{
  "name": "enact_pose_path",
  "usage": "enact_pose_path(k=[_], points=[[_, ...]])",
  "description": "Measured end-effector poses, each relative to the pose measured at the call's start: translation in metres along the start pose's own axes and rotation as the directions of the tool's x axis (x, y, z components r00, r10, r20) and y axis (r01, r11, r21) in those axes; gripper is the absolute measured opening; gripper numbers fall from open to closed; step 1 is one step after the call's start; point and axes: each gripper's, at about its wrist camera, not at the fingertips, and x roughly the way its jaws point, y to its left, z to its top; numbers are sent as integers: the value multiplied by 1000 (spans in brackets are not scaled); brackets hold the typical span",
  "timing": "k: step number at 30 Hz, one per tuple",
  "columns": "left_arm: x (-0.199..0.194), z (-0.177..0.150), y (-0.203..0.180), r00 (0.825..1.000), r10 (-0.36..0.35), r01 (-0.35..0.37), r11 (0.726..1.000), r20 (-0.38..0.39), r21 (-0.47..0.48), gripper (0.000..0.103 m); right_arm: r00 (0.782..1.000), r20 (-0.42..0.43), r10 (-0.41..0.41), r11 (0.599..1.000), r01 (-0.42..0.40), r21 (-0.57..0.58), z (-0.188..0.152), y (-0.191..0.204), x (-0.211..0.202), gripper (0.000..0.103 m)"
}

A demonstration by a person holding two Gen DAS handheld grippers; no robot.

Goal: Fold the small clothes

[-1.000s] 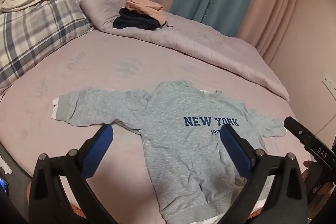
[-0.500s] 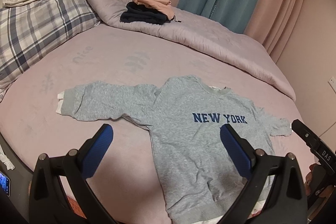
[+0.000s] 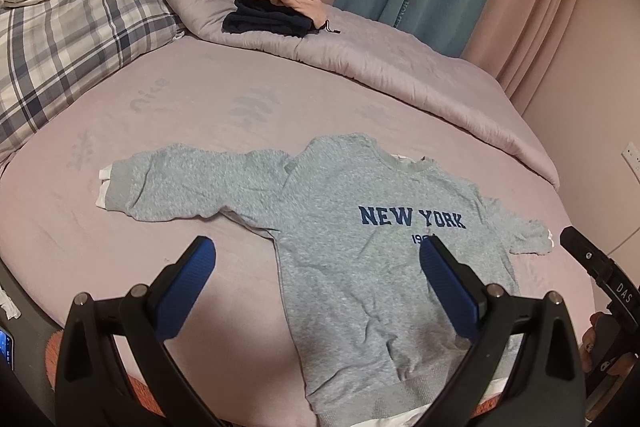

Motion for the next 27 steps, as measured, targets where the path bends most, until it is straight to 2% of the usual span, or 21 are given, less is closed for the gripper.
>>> enact_pose_path(k=[27], points=[[0,2,-3,1000,4,-4,1000,12,17,102,999,10,-35,999,35,20,-1,-6,-3,102]])
